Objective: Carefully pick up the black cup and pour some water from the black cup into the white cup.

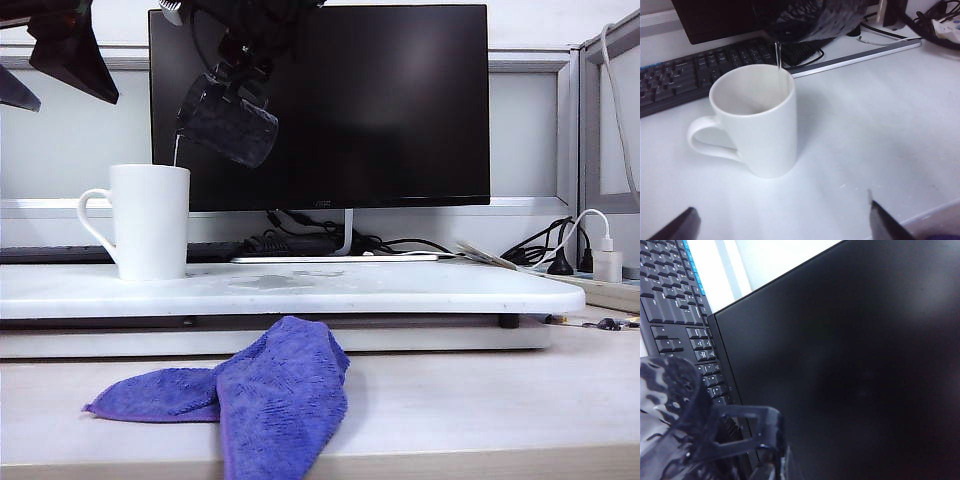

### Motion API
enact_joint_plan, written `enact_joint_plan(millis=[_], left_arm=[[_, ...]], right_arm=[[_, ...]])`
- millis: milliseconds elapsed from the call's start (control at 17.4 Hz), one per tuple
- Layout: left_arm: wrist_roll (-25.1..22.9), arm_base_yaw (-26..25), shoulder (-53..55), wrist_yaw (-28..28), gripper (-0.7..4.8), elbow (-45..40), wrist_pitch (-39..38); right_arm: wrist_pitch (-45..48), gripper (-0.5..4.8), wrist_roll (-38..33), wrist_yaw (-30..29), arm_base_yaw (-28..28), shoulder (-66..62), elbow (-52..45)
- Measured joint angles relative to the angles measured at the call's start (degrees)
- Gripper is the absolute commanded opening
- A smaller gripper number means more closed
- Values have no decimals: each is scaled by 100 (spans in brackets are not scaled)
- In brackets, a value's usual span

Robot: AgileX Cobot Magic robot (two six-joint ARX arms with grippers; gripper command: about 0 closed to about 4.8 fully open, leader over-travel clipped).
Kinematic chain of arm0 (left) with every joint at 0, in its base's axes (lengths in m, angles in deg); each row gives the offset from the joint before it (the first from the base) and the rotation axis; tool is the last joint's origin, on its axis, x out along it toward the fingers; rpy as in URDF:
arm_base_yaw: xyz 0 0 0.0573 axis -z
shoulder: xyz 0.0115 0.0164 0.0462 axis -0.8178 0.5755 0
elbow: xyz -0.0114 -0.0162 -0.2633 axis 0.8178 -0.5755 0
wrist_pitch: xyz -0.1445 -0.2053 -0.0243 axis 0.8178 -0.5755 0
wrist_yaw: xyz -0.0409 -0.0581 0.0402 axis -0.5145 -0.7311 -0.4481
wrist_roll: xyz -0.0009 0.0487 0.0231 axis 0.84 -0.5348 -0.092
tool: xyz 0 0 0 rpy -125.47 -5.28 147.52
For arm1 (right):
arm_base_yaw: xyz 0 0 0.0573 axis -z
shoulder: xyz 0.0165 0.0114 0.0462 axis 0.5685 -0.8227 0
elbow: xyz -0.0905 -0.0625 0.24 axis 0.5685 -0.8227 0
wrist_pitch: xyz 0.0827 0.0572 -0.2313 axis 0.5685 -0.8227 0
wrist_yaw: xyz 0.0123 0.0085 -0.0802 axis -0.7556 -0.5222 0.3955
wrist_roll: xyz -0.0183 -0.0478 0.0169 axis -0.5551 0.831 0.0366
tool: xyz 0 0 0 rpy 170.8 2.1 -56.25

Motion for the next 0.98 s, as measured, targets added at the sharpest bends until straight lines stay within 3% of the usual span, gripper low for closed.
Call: enact_joint_plan(millis=[230, 345, 518, 690, 978], left_arm=[[-210, -15, 4, 507, 479, 0, 461], [-313, -13, 245, 520, 479, 2, 1158], [-323, -15, 935, 518, 479, 2, 1565], [-302, -378, 1727, 507, 479, 0, 1818], [-302, -457, 1725, 433, 479, 4, 2334]], right_arm=[[17, -6, 0, 0, 0, 0, 0], [20, -6, 0, -4, 0, 0, 0], [20, -5, 0, -9, -2, 0, 0], [20, -6, -11, -17, -2, 0, 0], [20, -6, -24, -44, -4, 0, 9]])
